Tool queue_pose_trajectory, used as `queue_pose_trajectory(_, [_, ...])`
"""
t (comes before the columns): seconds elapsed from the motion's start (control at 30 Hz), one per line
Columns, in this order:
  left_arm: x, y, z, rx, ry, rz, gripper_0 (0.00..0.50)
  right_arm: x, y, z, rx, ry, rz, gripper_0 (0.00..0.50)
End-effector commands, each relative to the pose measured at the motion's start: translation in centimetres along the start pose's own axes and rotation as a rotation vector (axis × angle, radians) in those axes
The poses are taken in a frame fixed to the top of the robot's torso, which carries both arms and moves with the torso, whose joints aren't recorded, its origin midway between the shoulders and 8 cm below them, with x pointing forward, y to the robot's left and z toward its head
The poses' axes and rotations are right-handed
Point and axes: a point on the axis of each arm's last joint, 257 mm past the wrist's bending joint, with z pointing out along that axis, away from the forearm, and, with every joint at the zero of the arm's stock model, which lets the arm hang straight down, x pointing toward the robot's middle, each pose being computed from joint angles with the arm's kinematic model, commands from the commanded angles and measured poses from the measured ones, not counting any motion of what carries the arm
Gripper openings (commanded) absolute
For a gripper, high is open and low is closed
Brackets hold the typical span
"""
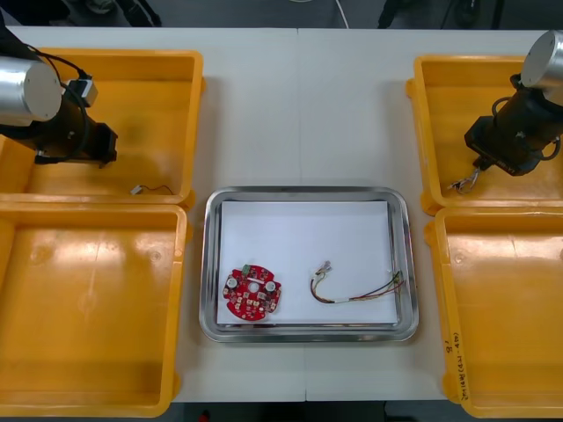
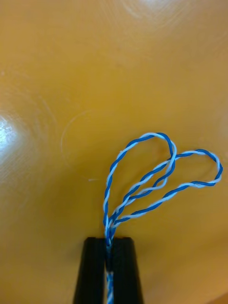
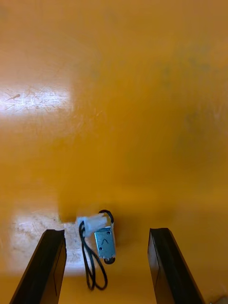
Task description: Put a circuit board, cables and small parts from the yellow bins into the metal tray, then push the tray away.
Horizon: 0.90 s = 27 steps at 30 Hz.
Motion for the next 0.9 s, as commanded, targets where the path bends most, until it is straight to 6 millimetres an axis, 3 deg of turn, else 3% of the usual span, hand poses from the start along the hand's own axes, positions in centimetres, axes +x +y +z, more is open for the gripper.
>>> queue_pose_trajectory(0.03, [0.4,-0.8,0.8,0.004,0.0,-0.081,0.5,0.0,2.0,-0.4,-0.05,-0.003,0.019,0.0])
queue_pose_trajectory(0.23, [0.7,-1.2,1.2,0.011,0.007,-0.082,0.5,-0.9,2.0,-1.5,-0.056,-0.019,0.026,0.0])
queue_pose_trajectory(0.53, [0.8,-1.3,1.7,0.007,0.001,-0.074,0.5,-2.3,0.9,-7.3,-0.004,-0.027,-0.017,0.0])
queue_pose_trajectory(0.57, [0.7,-1.3,1.7,0.007,0.0,-0.073,0.442,-2.4,0.7,-8.0,-0.001,-0.027,-0.018,0.0])
queue_pose_trajectory(0.6, [0.8,-1.3,1.7,0.007,0.001,-0.072,0.299,-2.4,0.6,-8.5,0.002,-0.025,-0.021,0.0])
queue_pose_trajectory(0.63, [0.7,-1.3,1.7,0.007,0.0,-0.07,0.081,-2.5,0.5,-9.1,0.005,-0.026,-0.024,0.0])
queue_pose_trajectory(0.67, [0.7,-1.3,1.7,0.007,0.0,-0.069,0.0,-2.5,0.6,-9.6,0.005,-0.028,-0.027,0.0])
queue_pose_trajectory(0.9, [0.7,-1.5,1.7,0.013,0.002,-0.069,0.0,-2.6,0.5,-13.1,0.005,-0.034,-0.066,0.0])
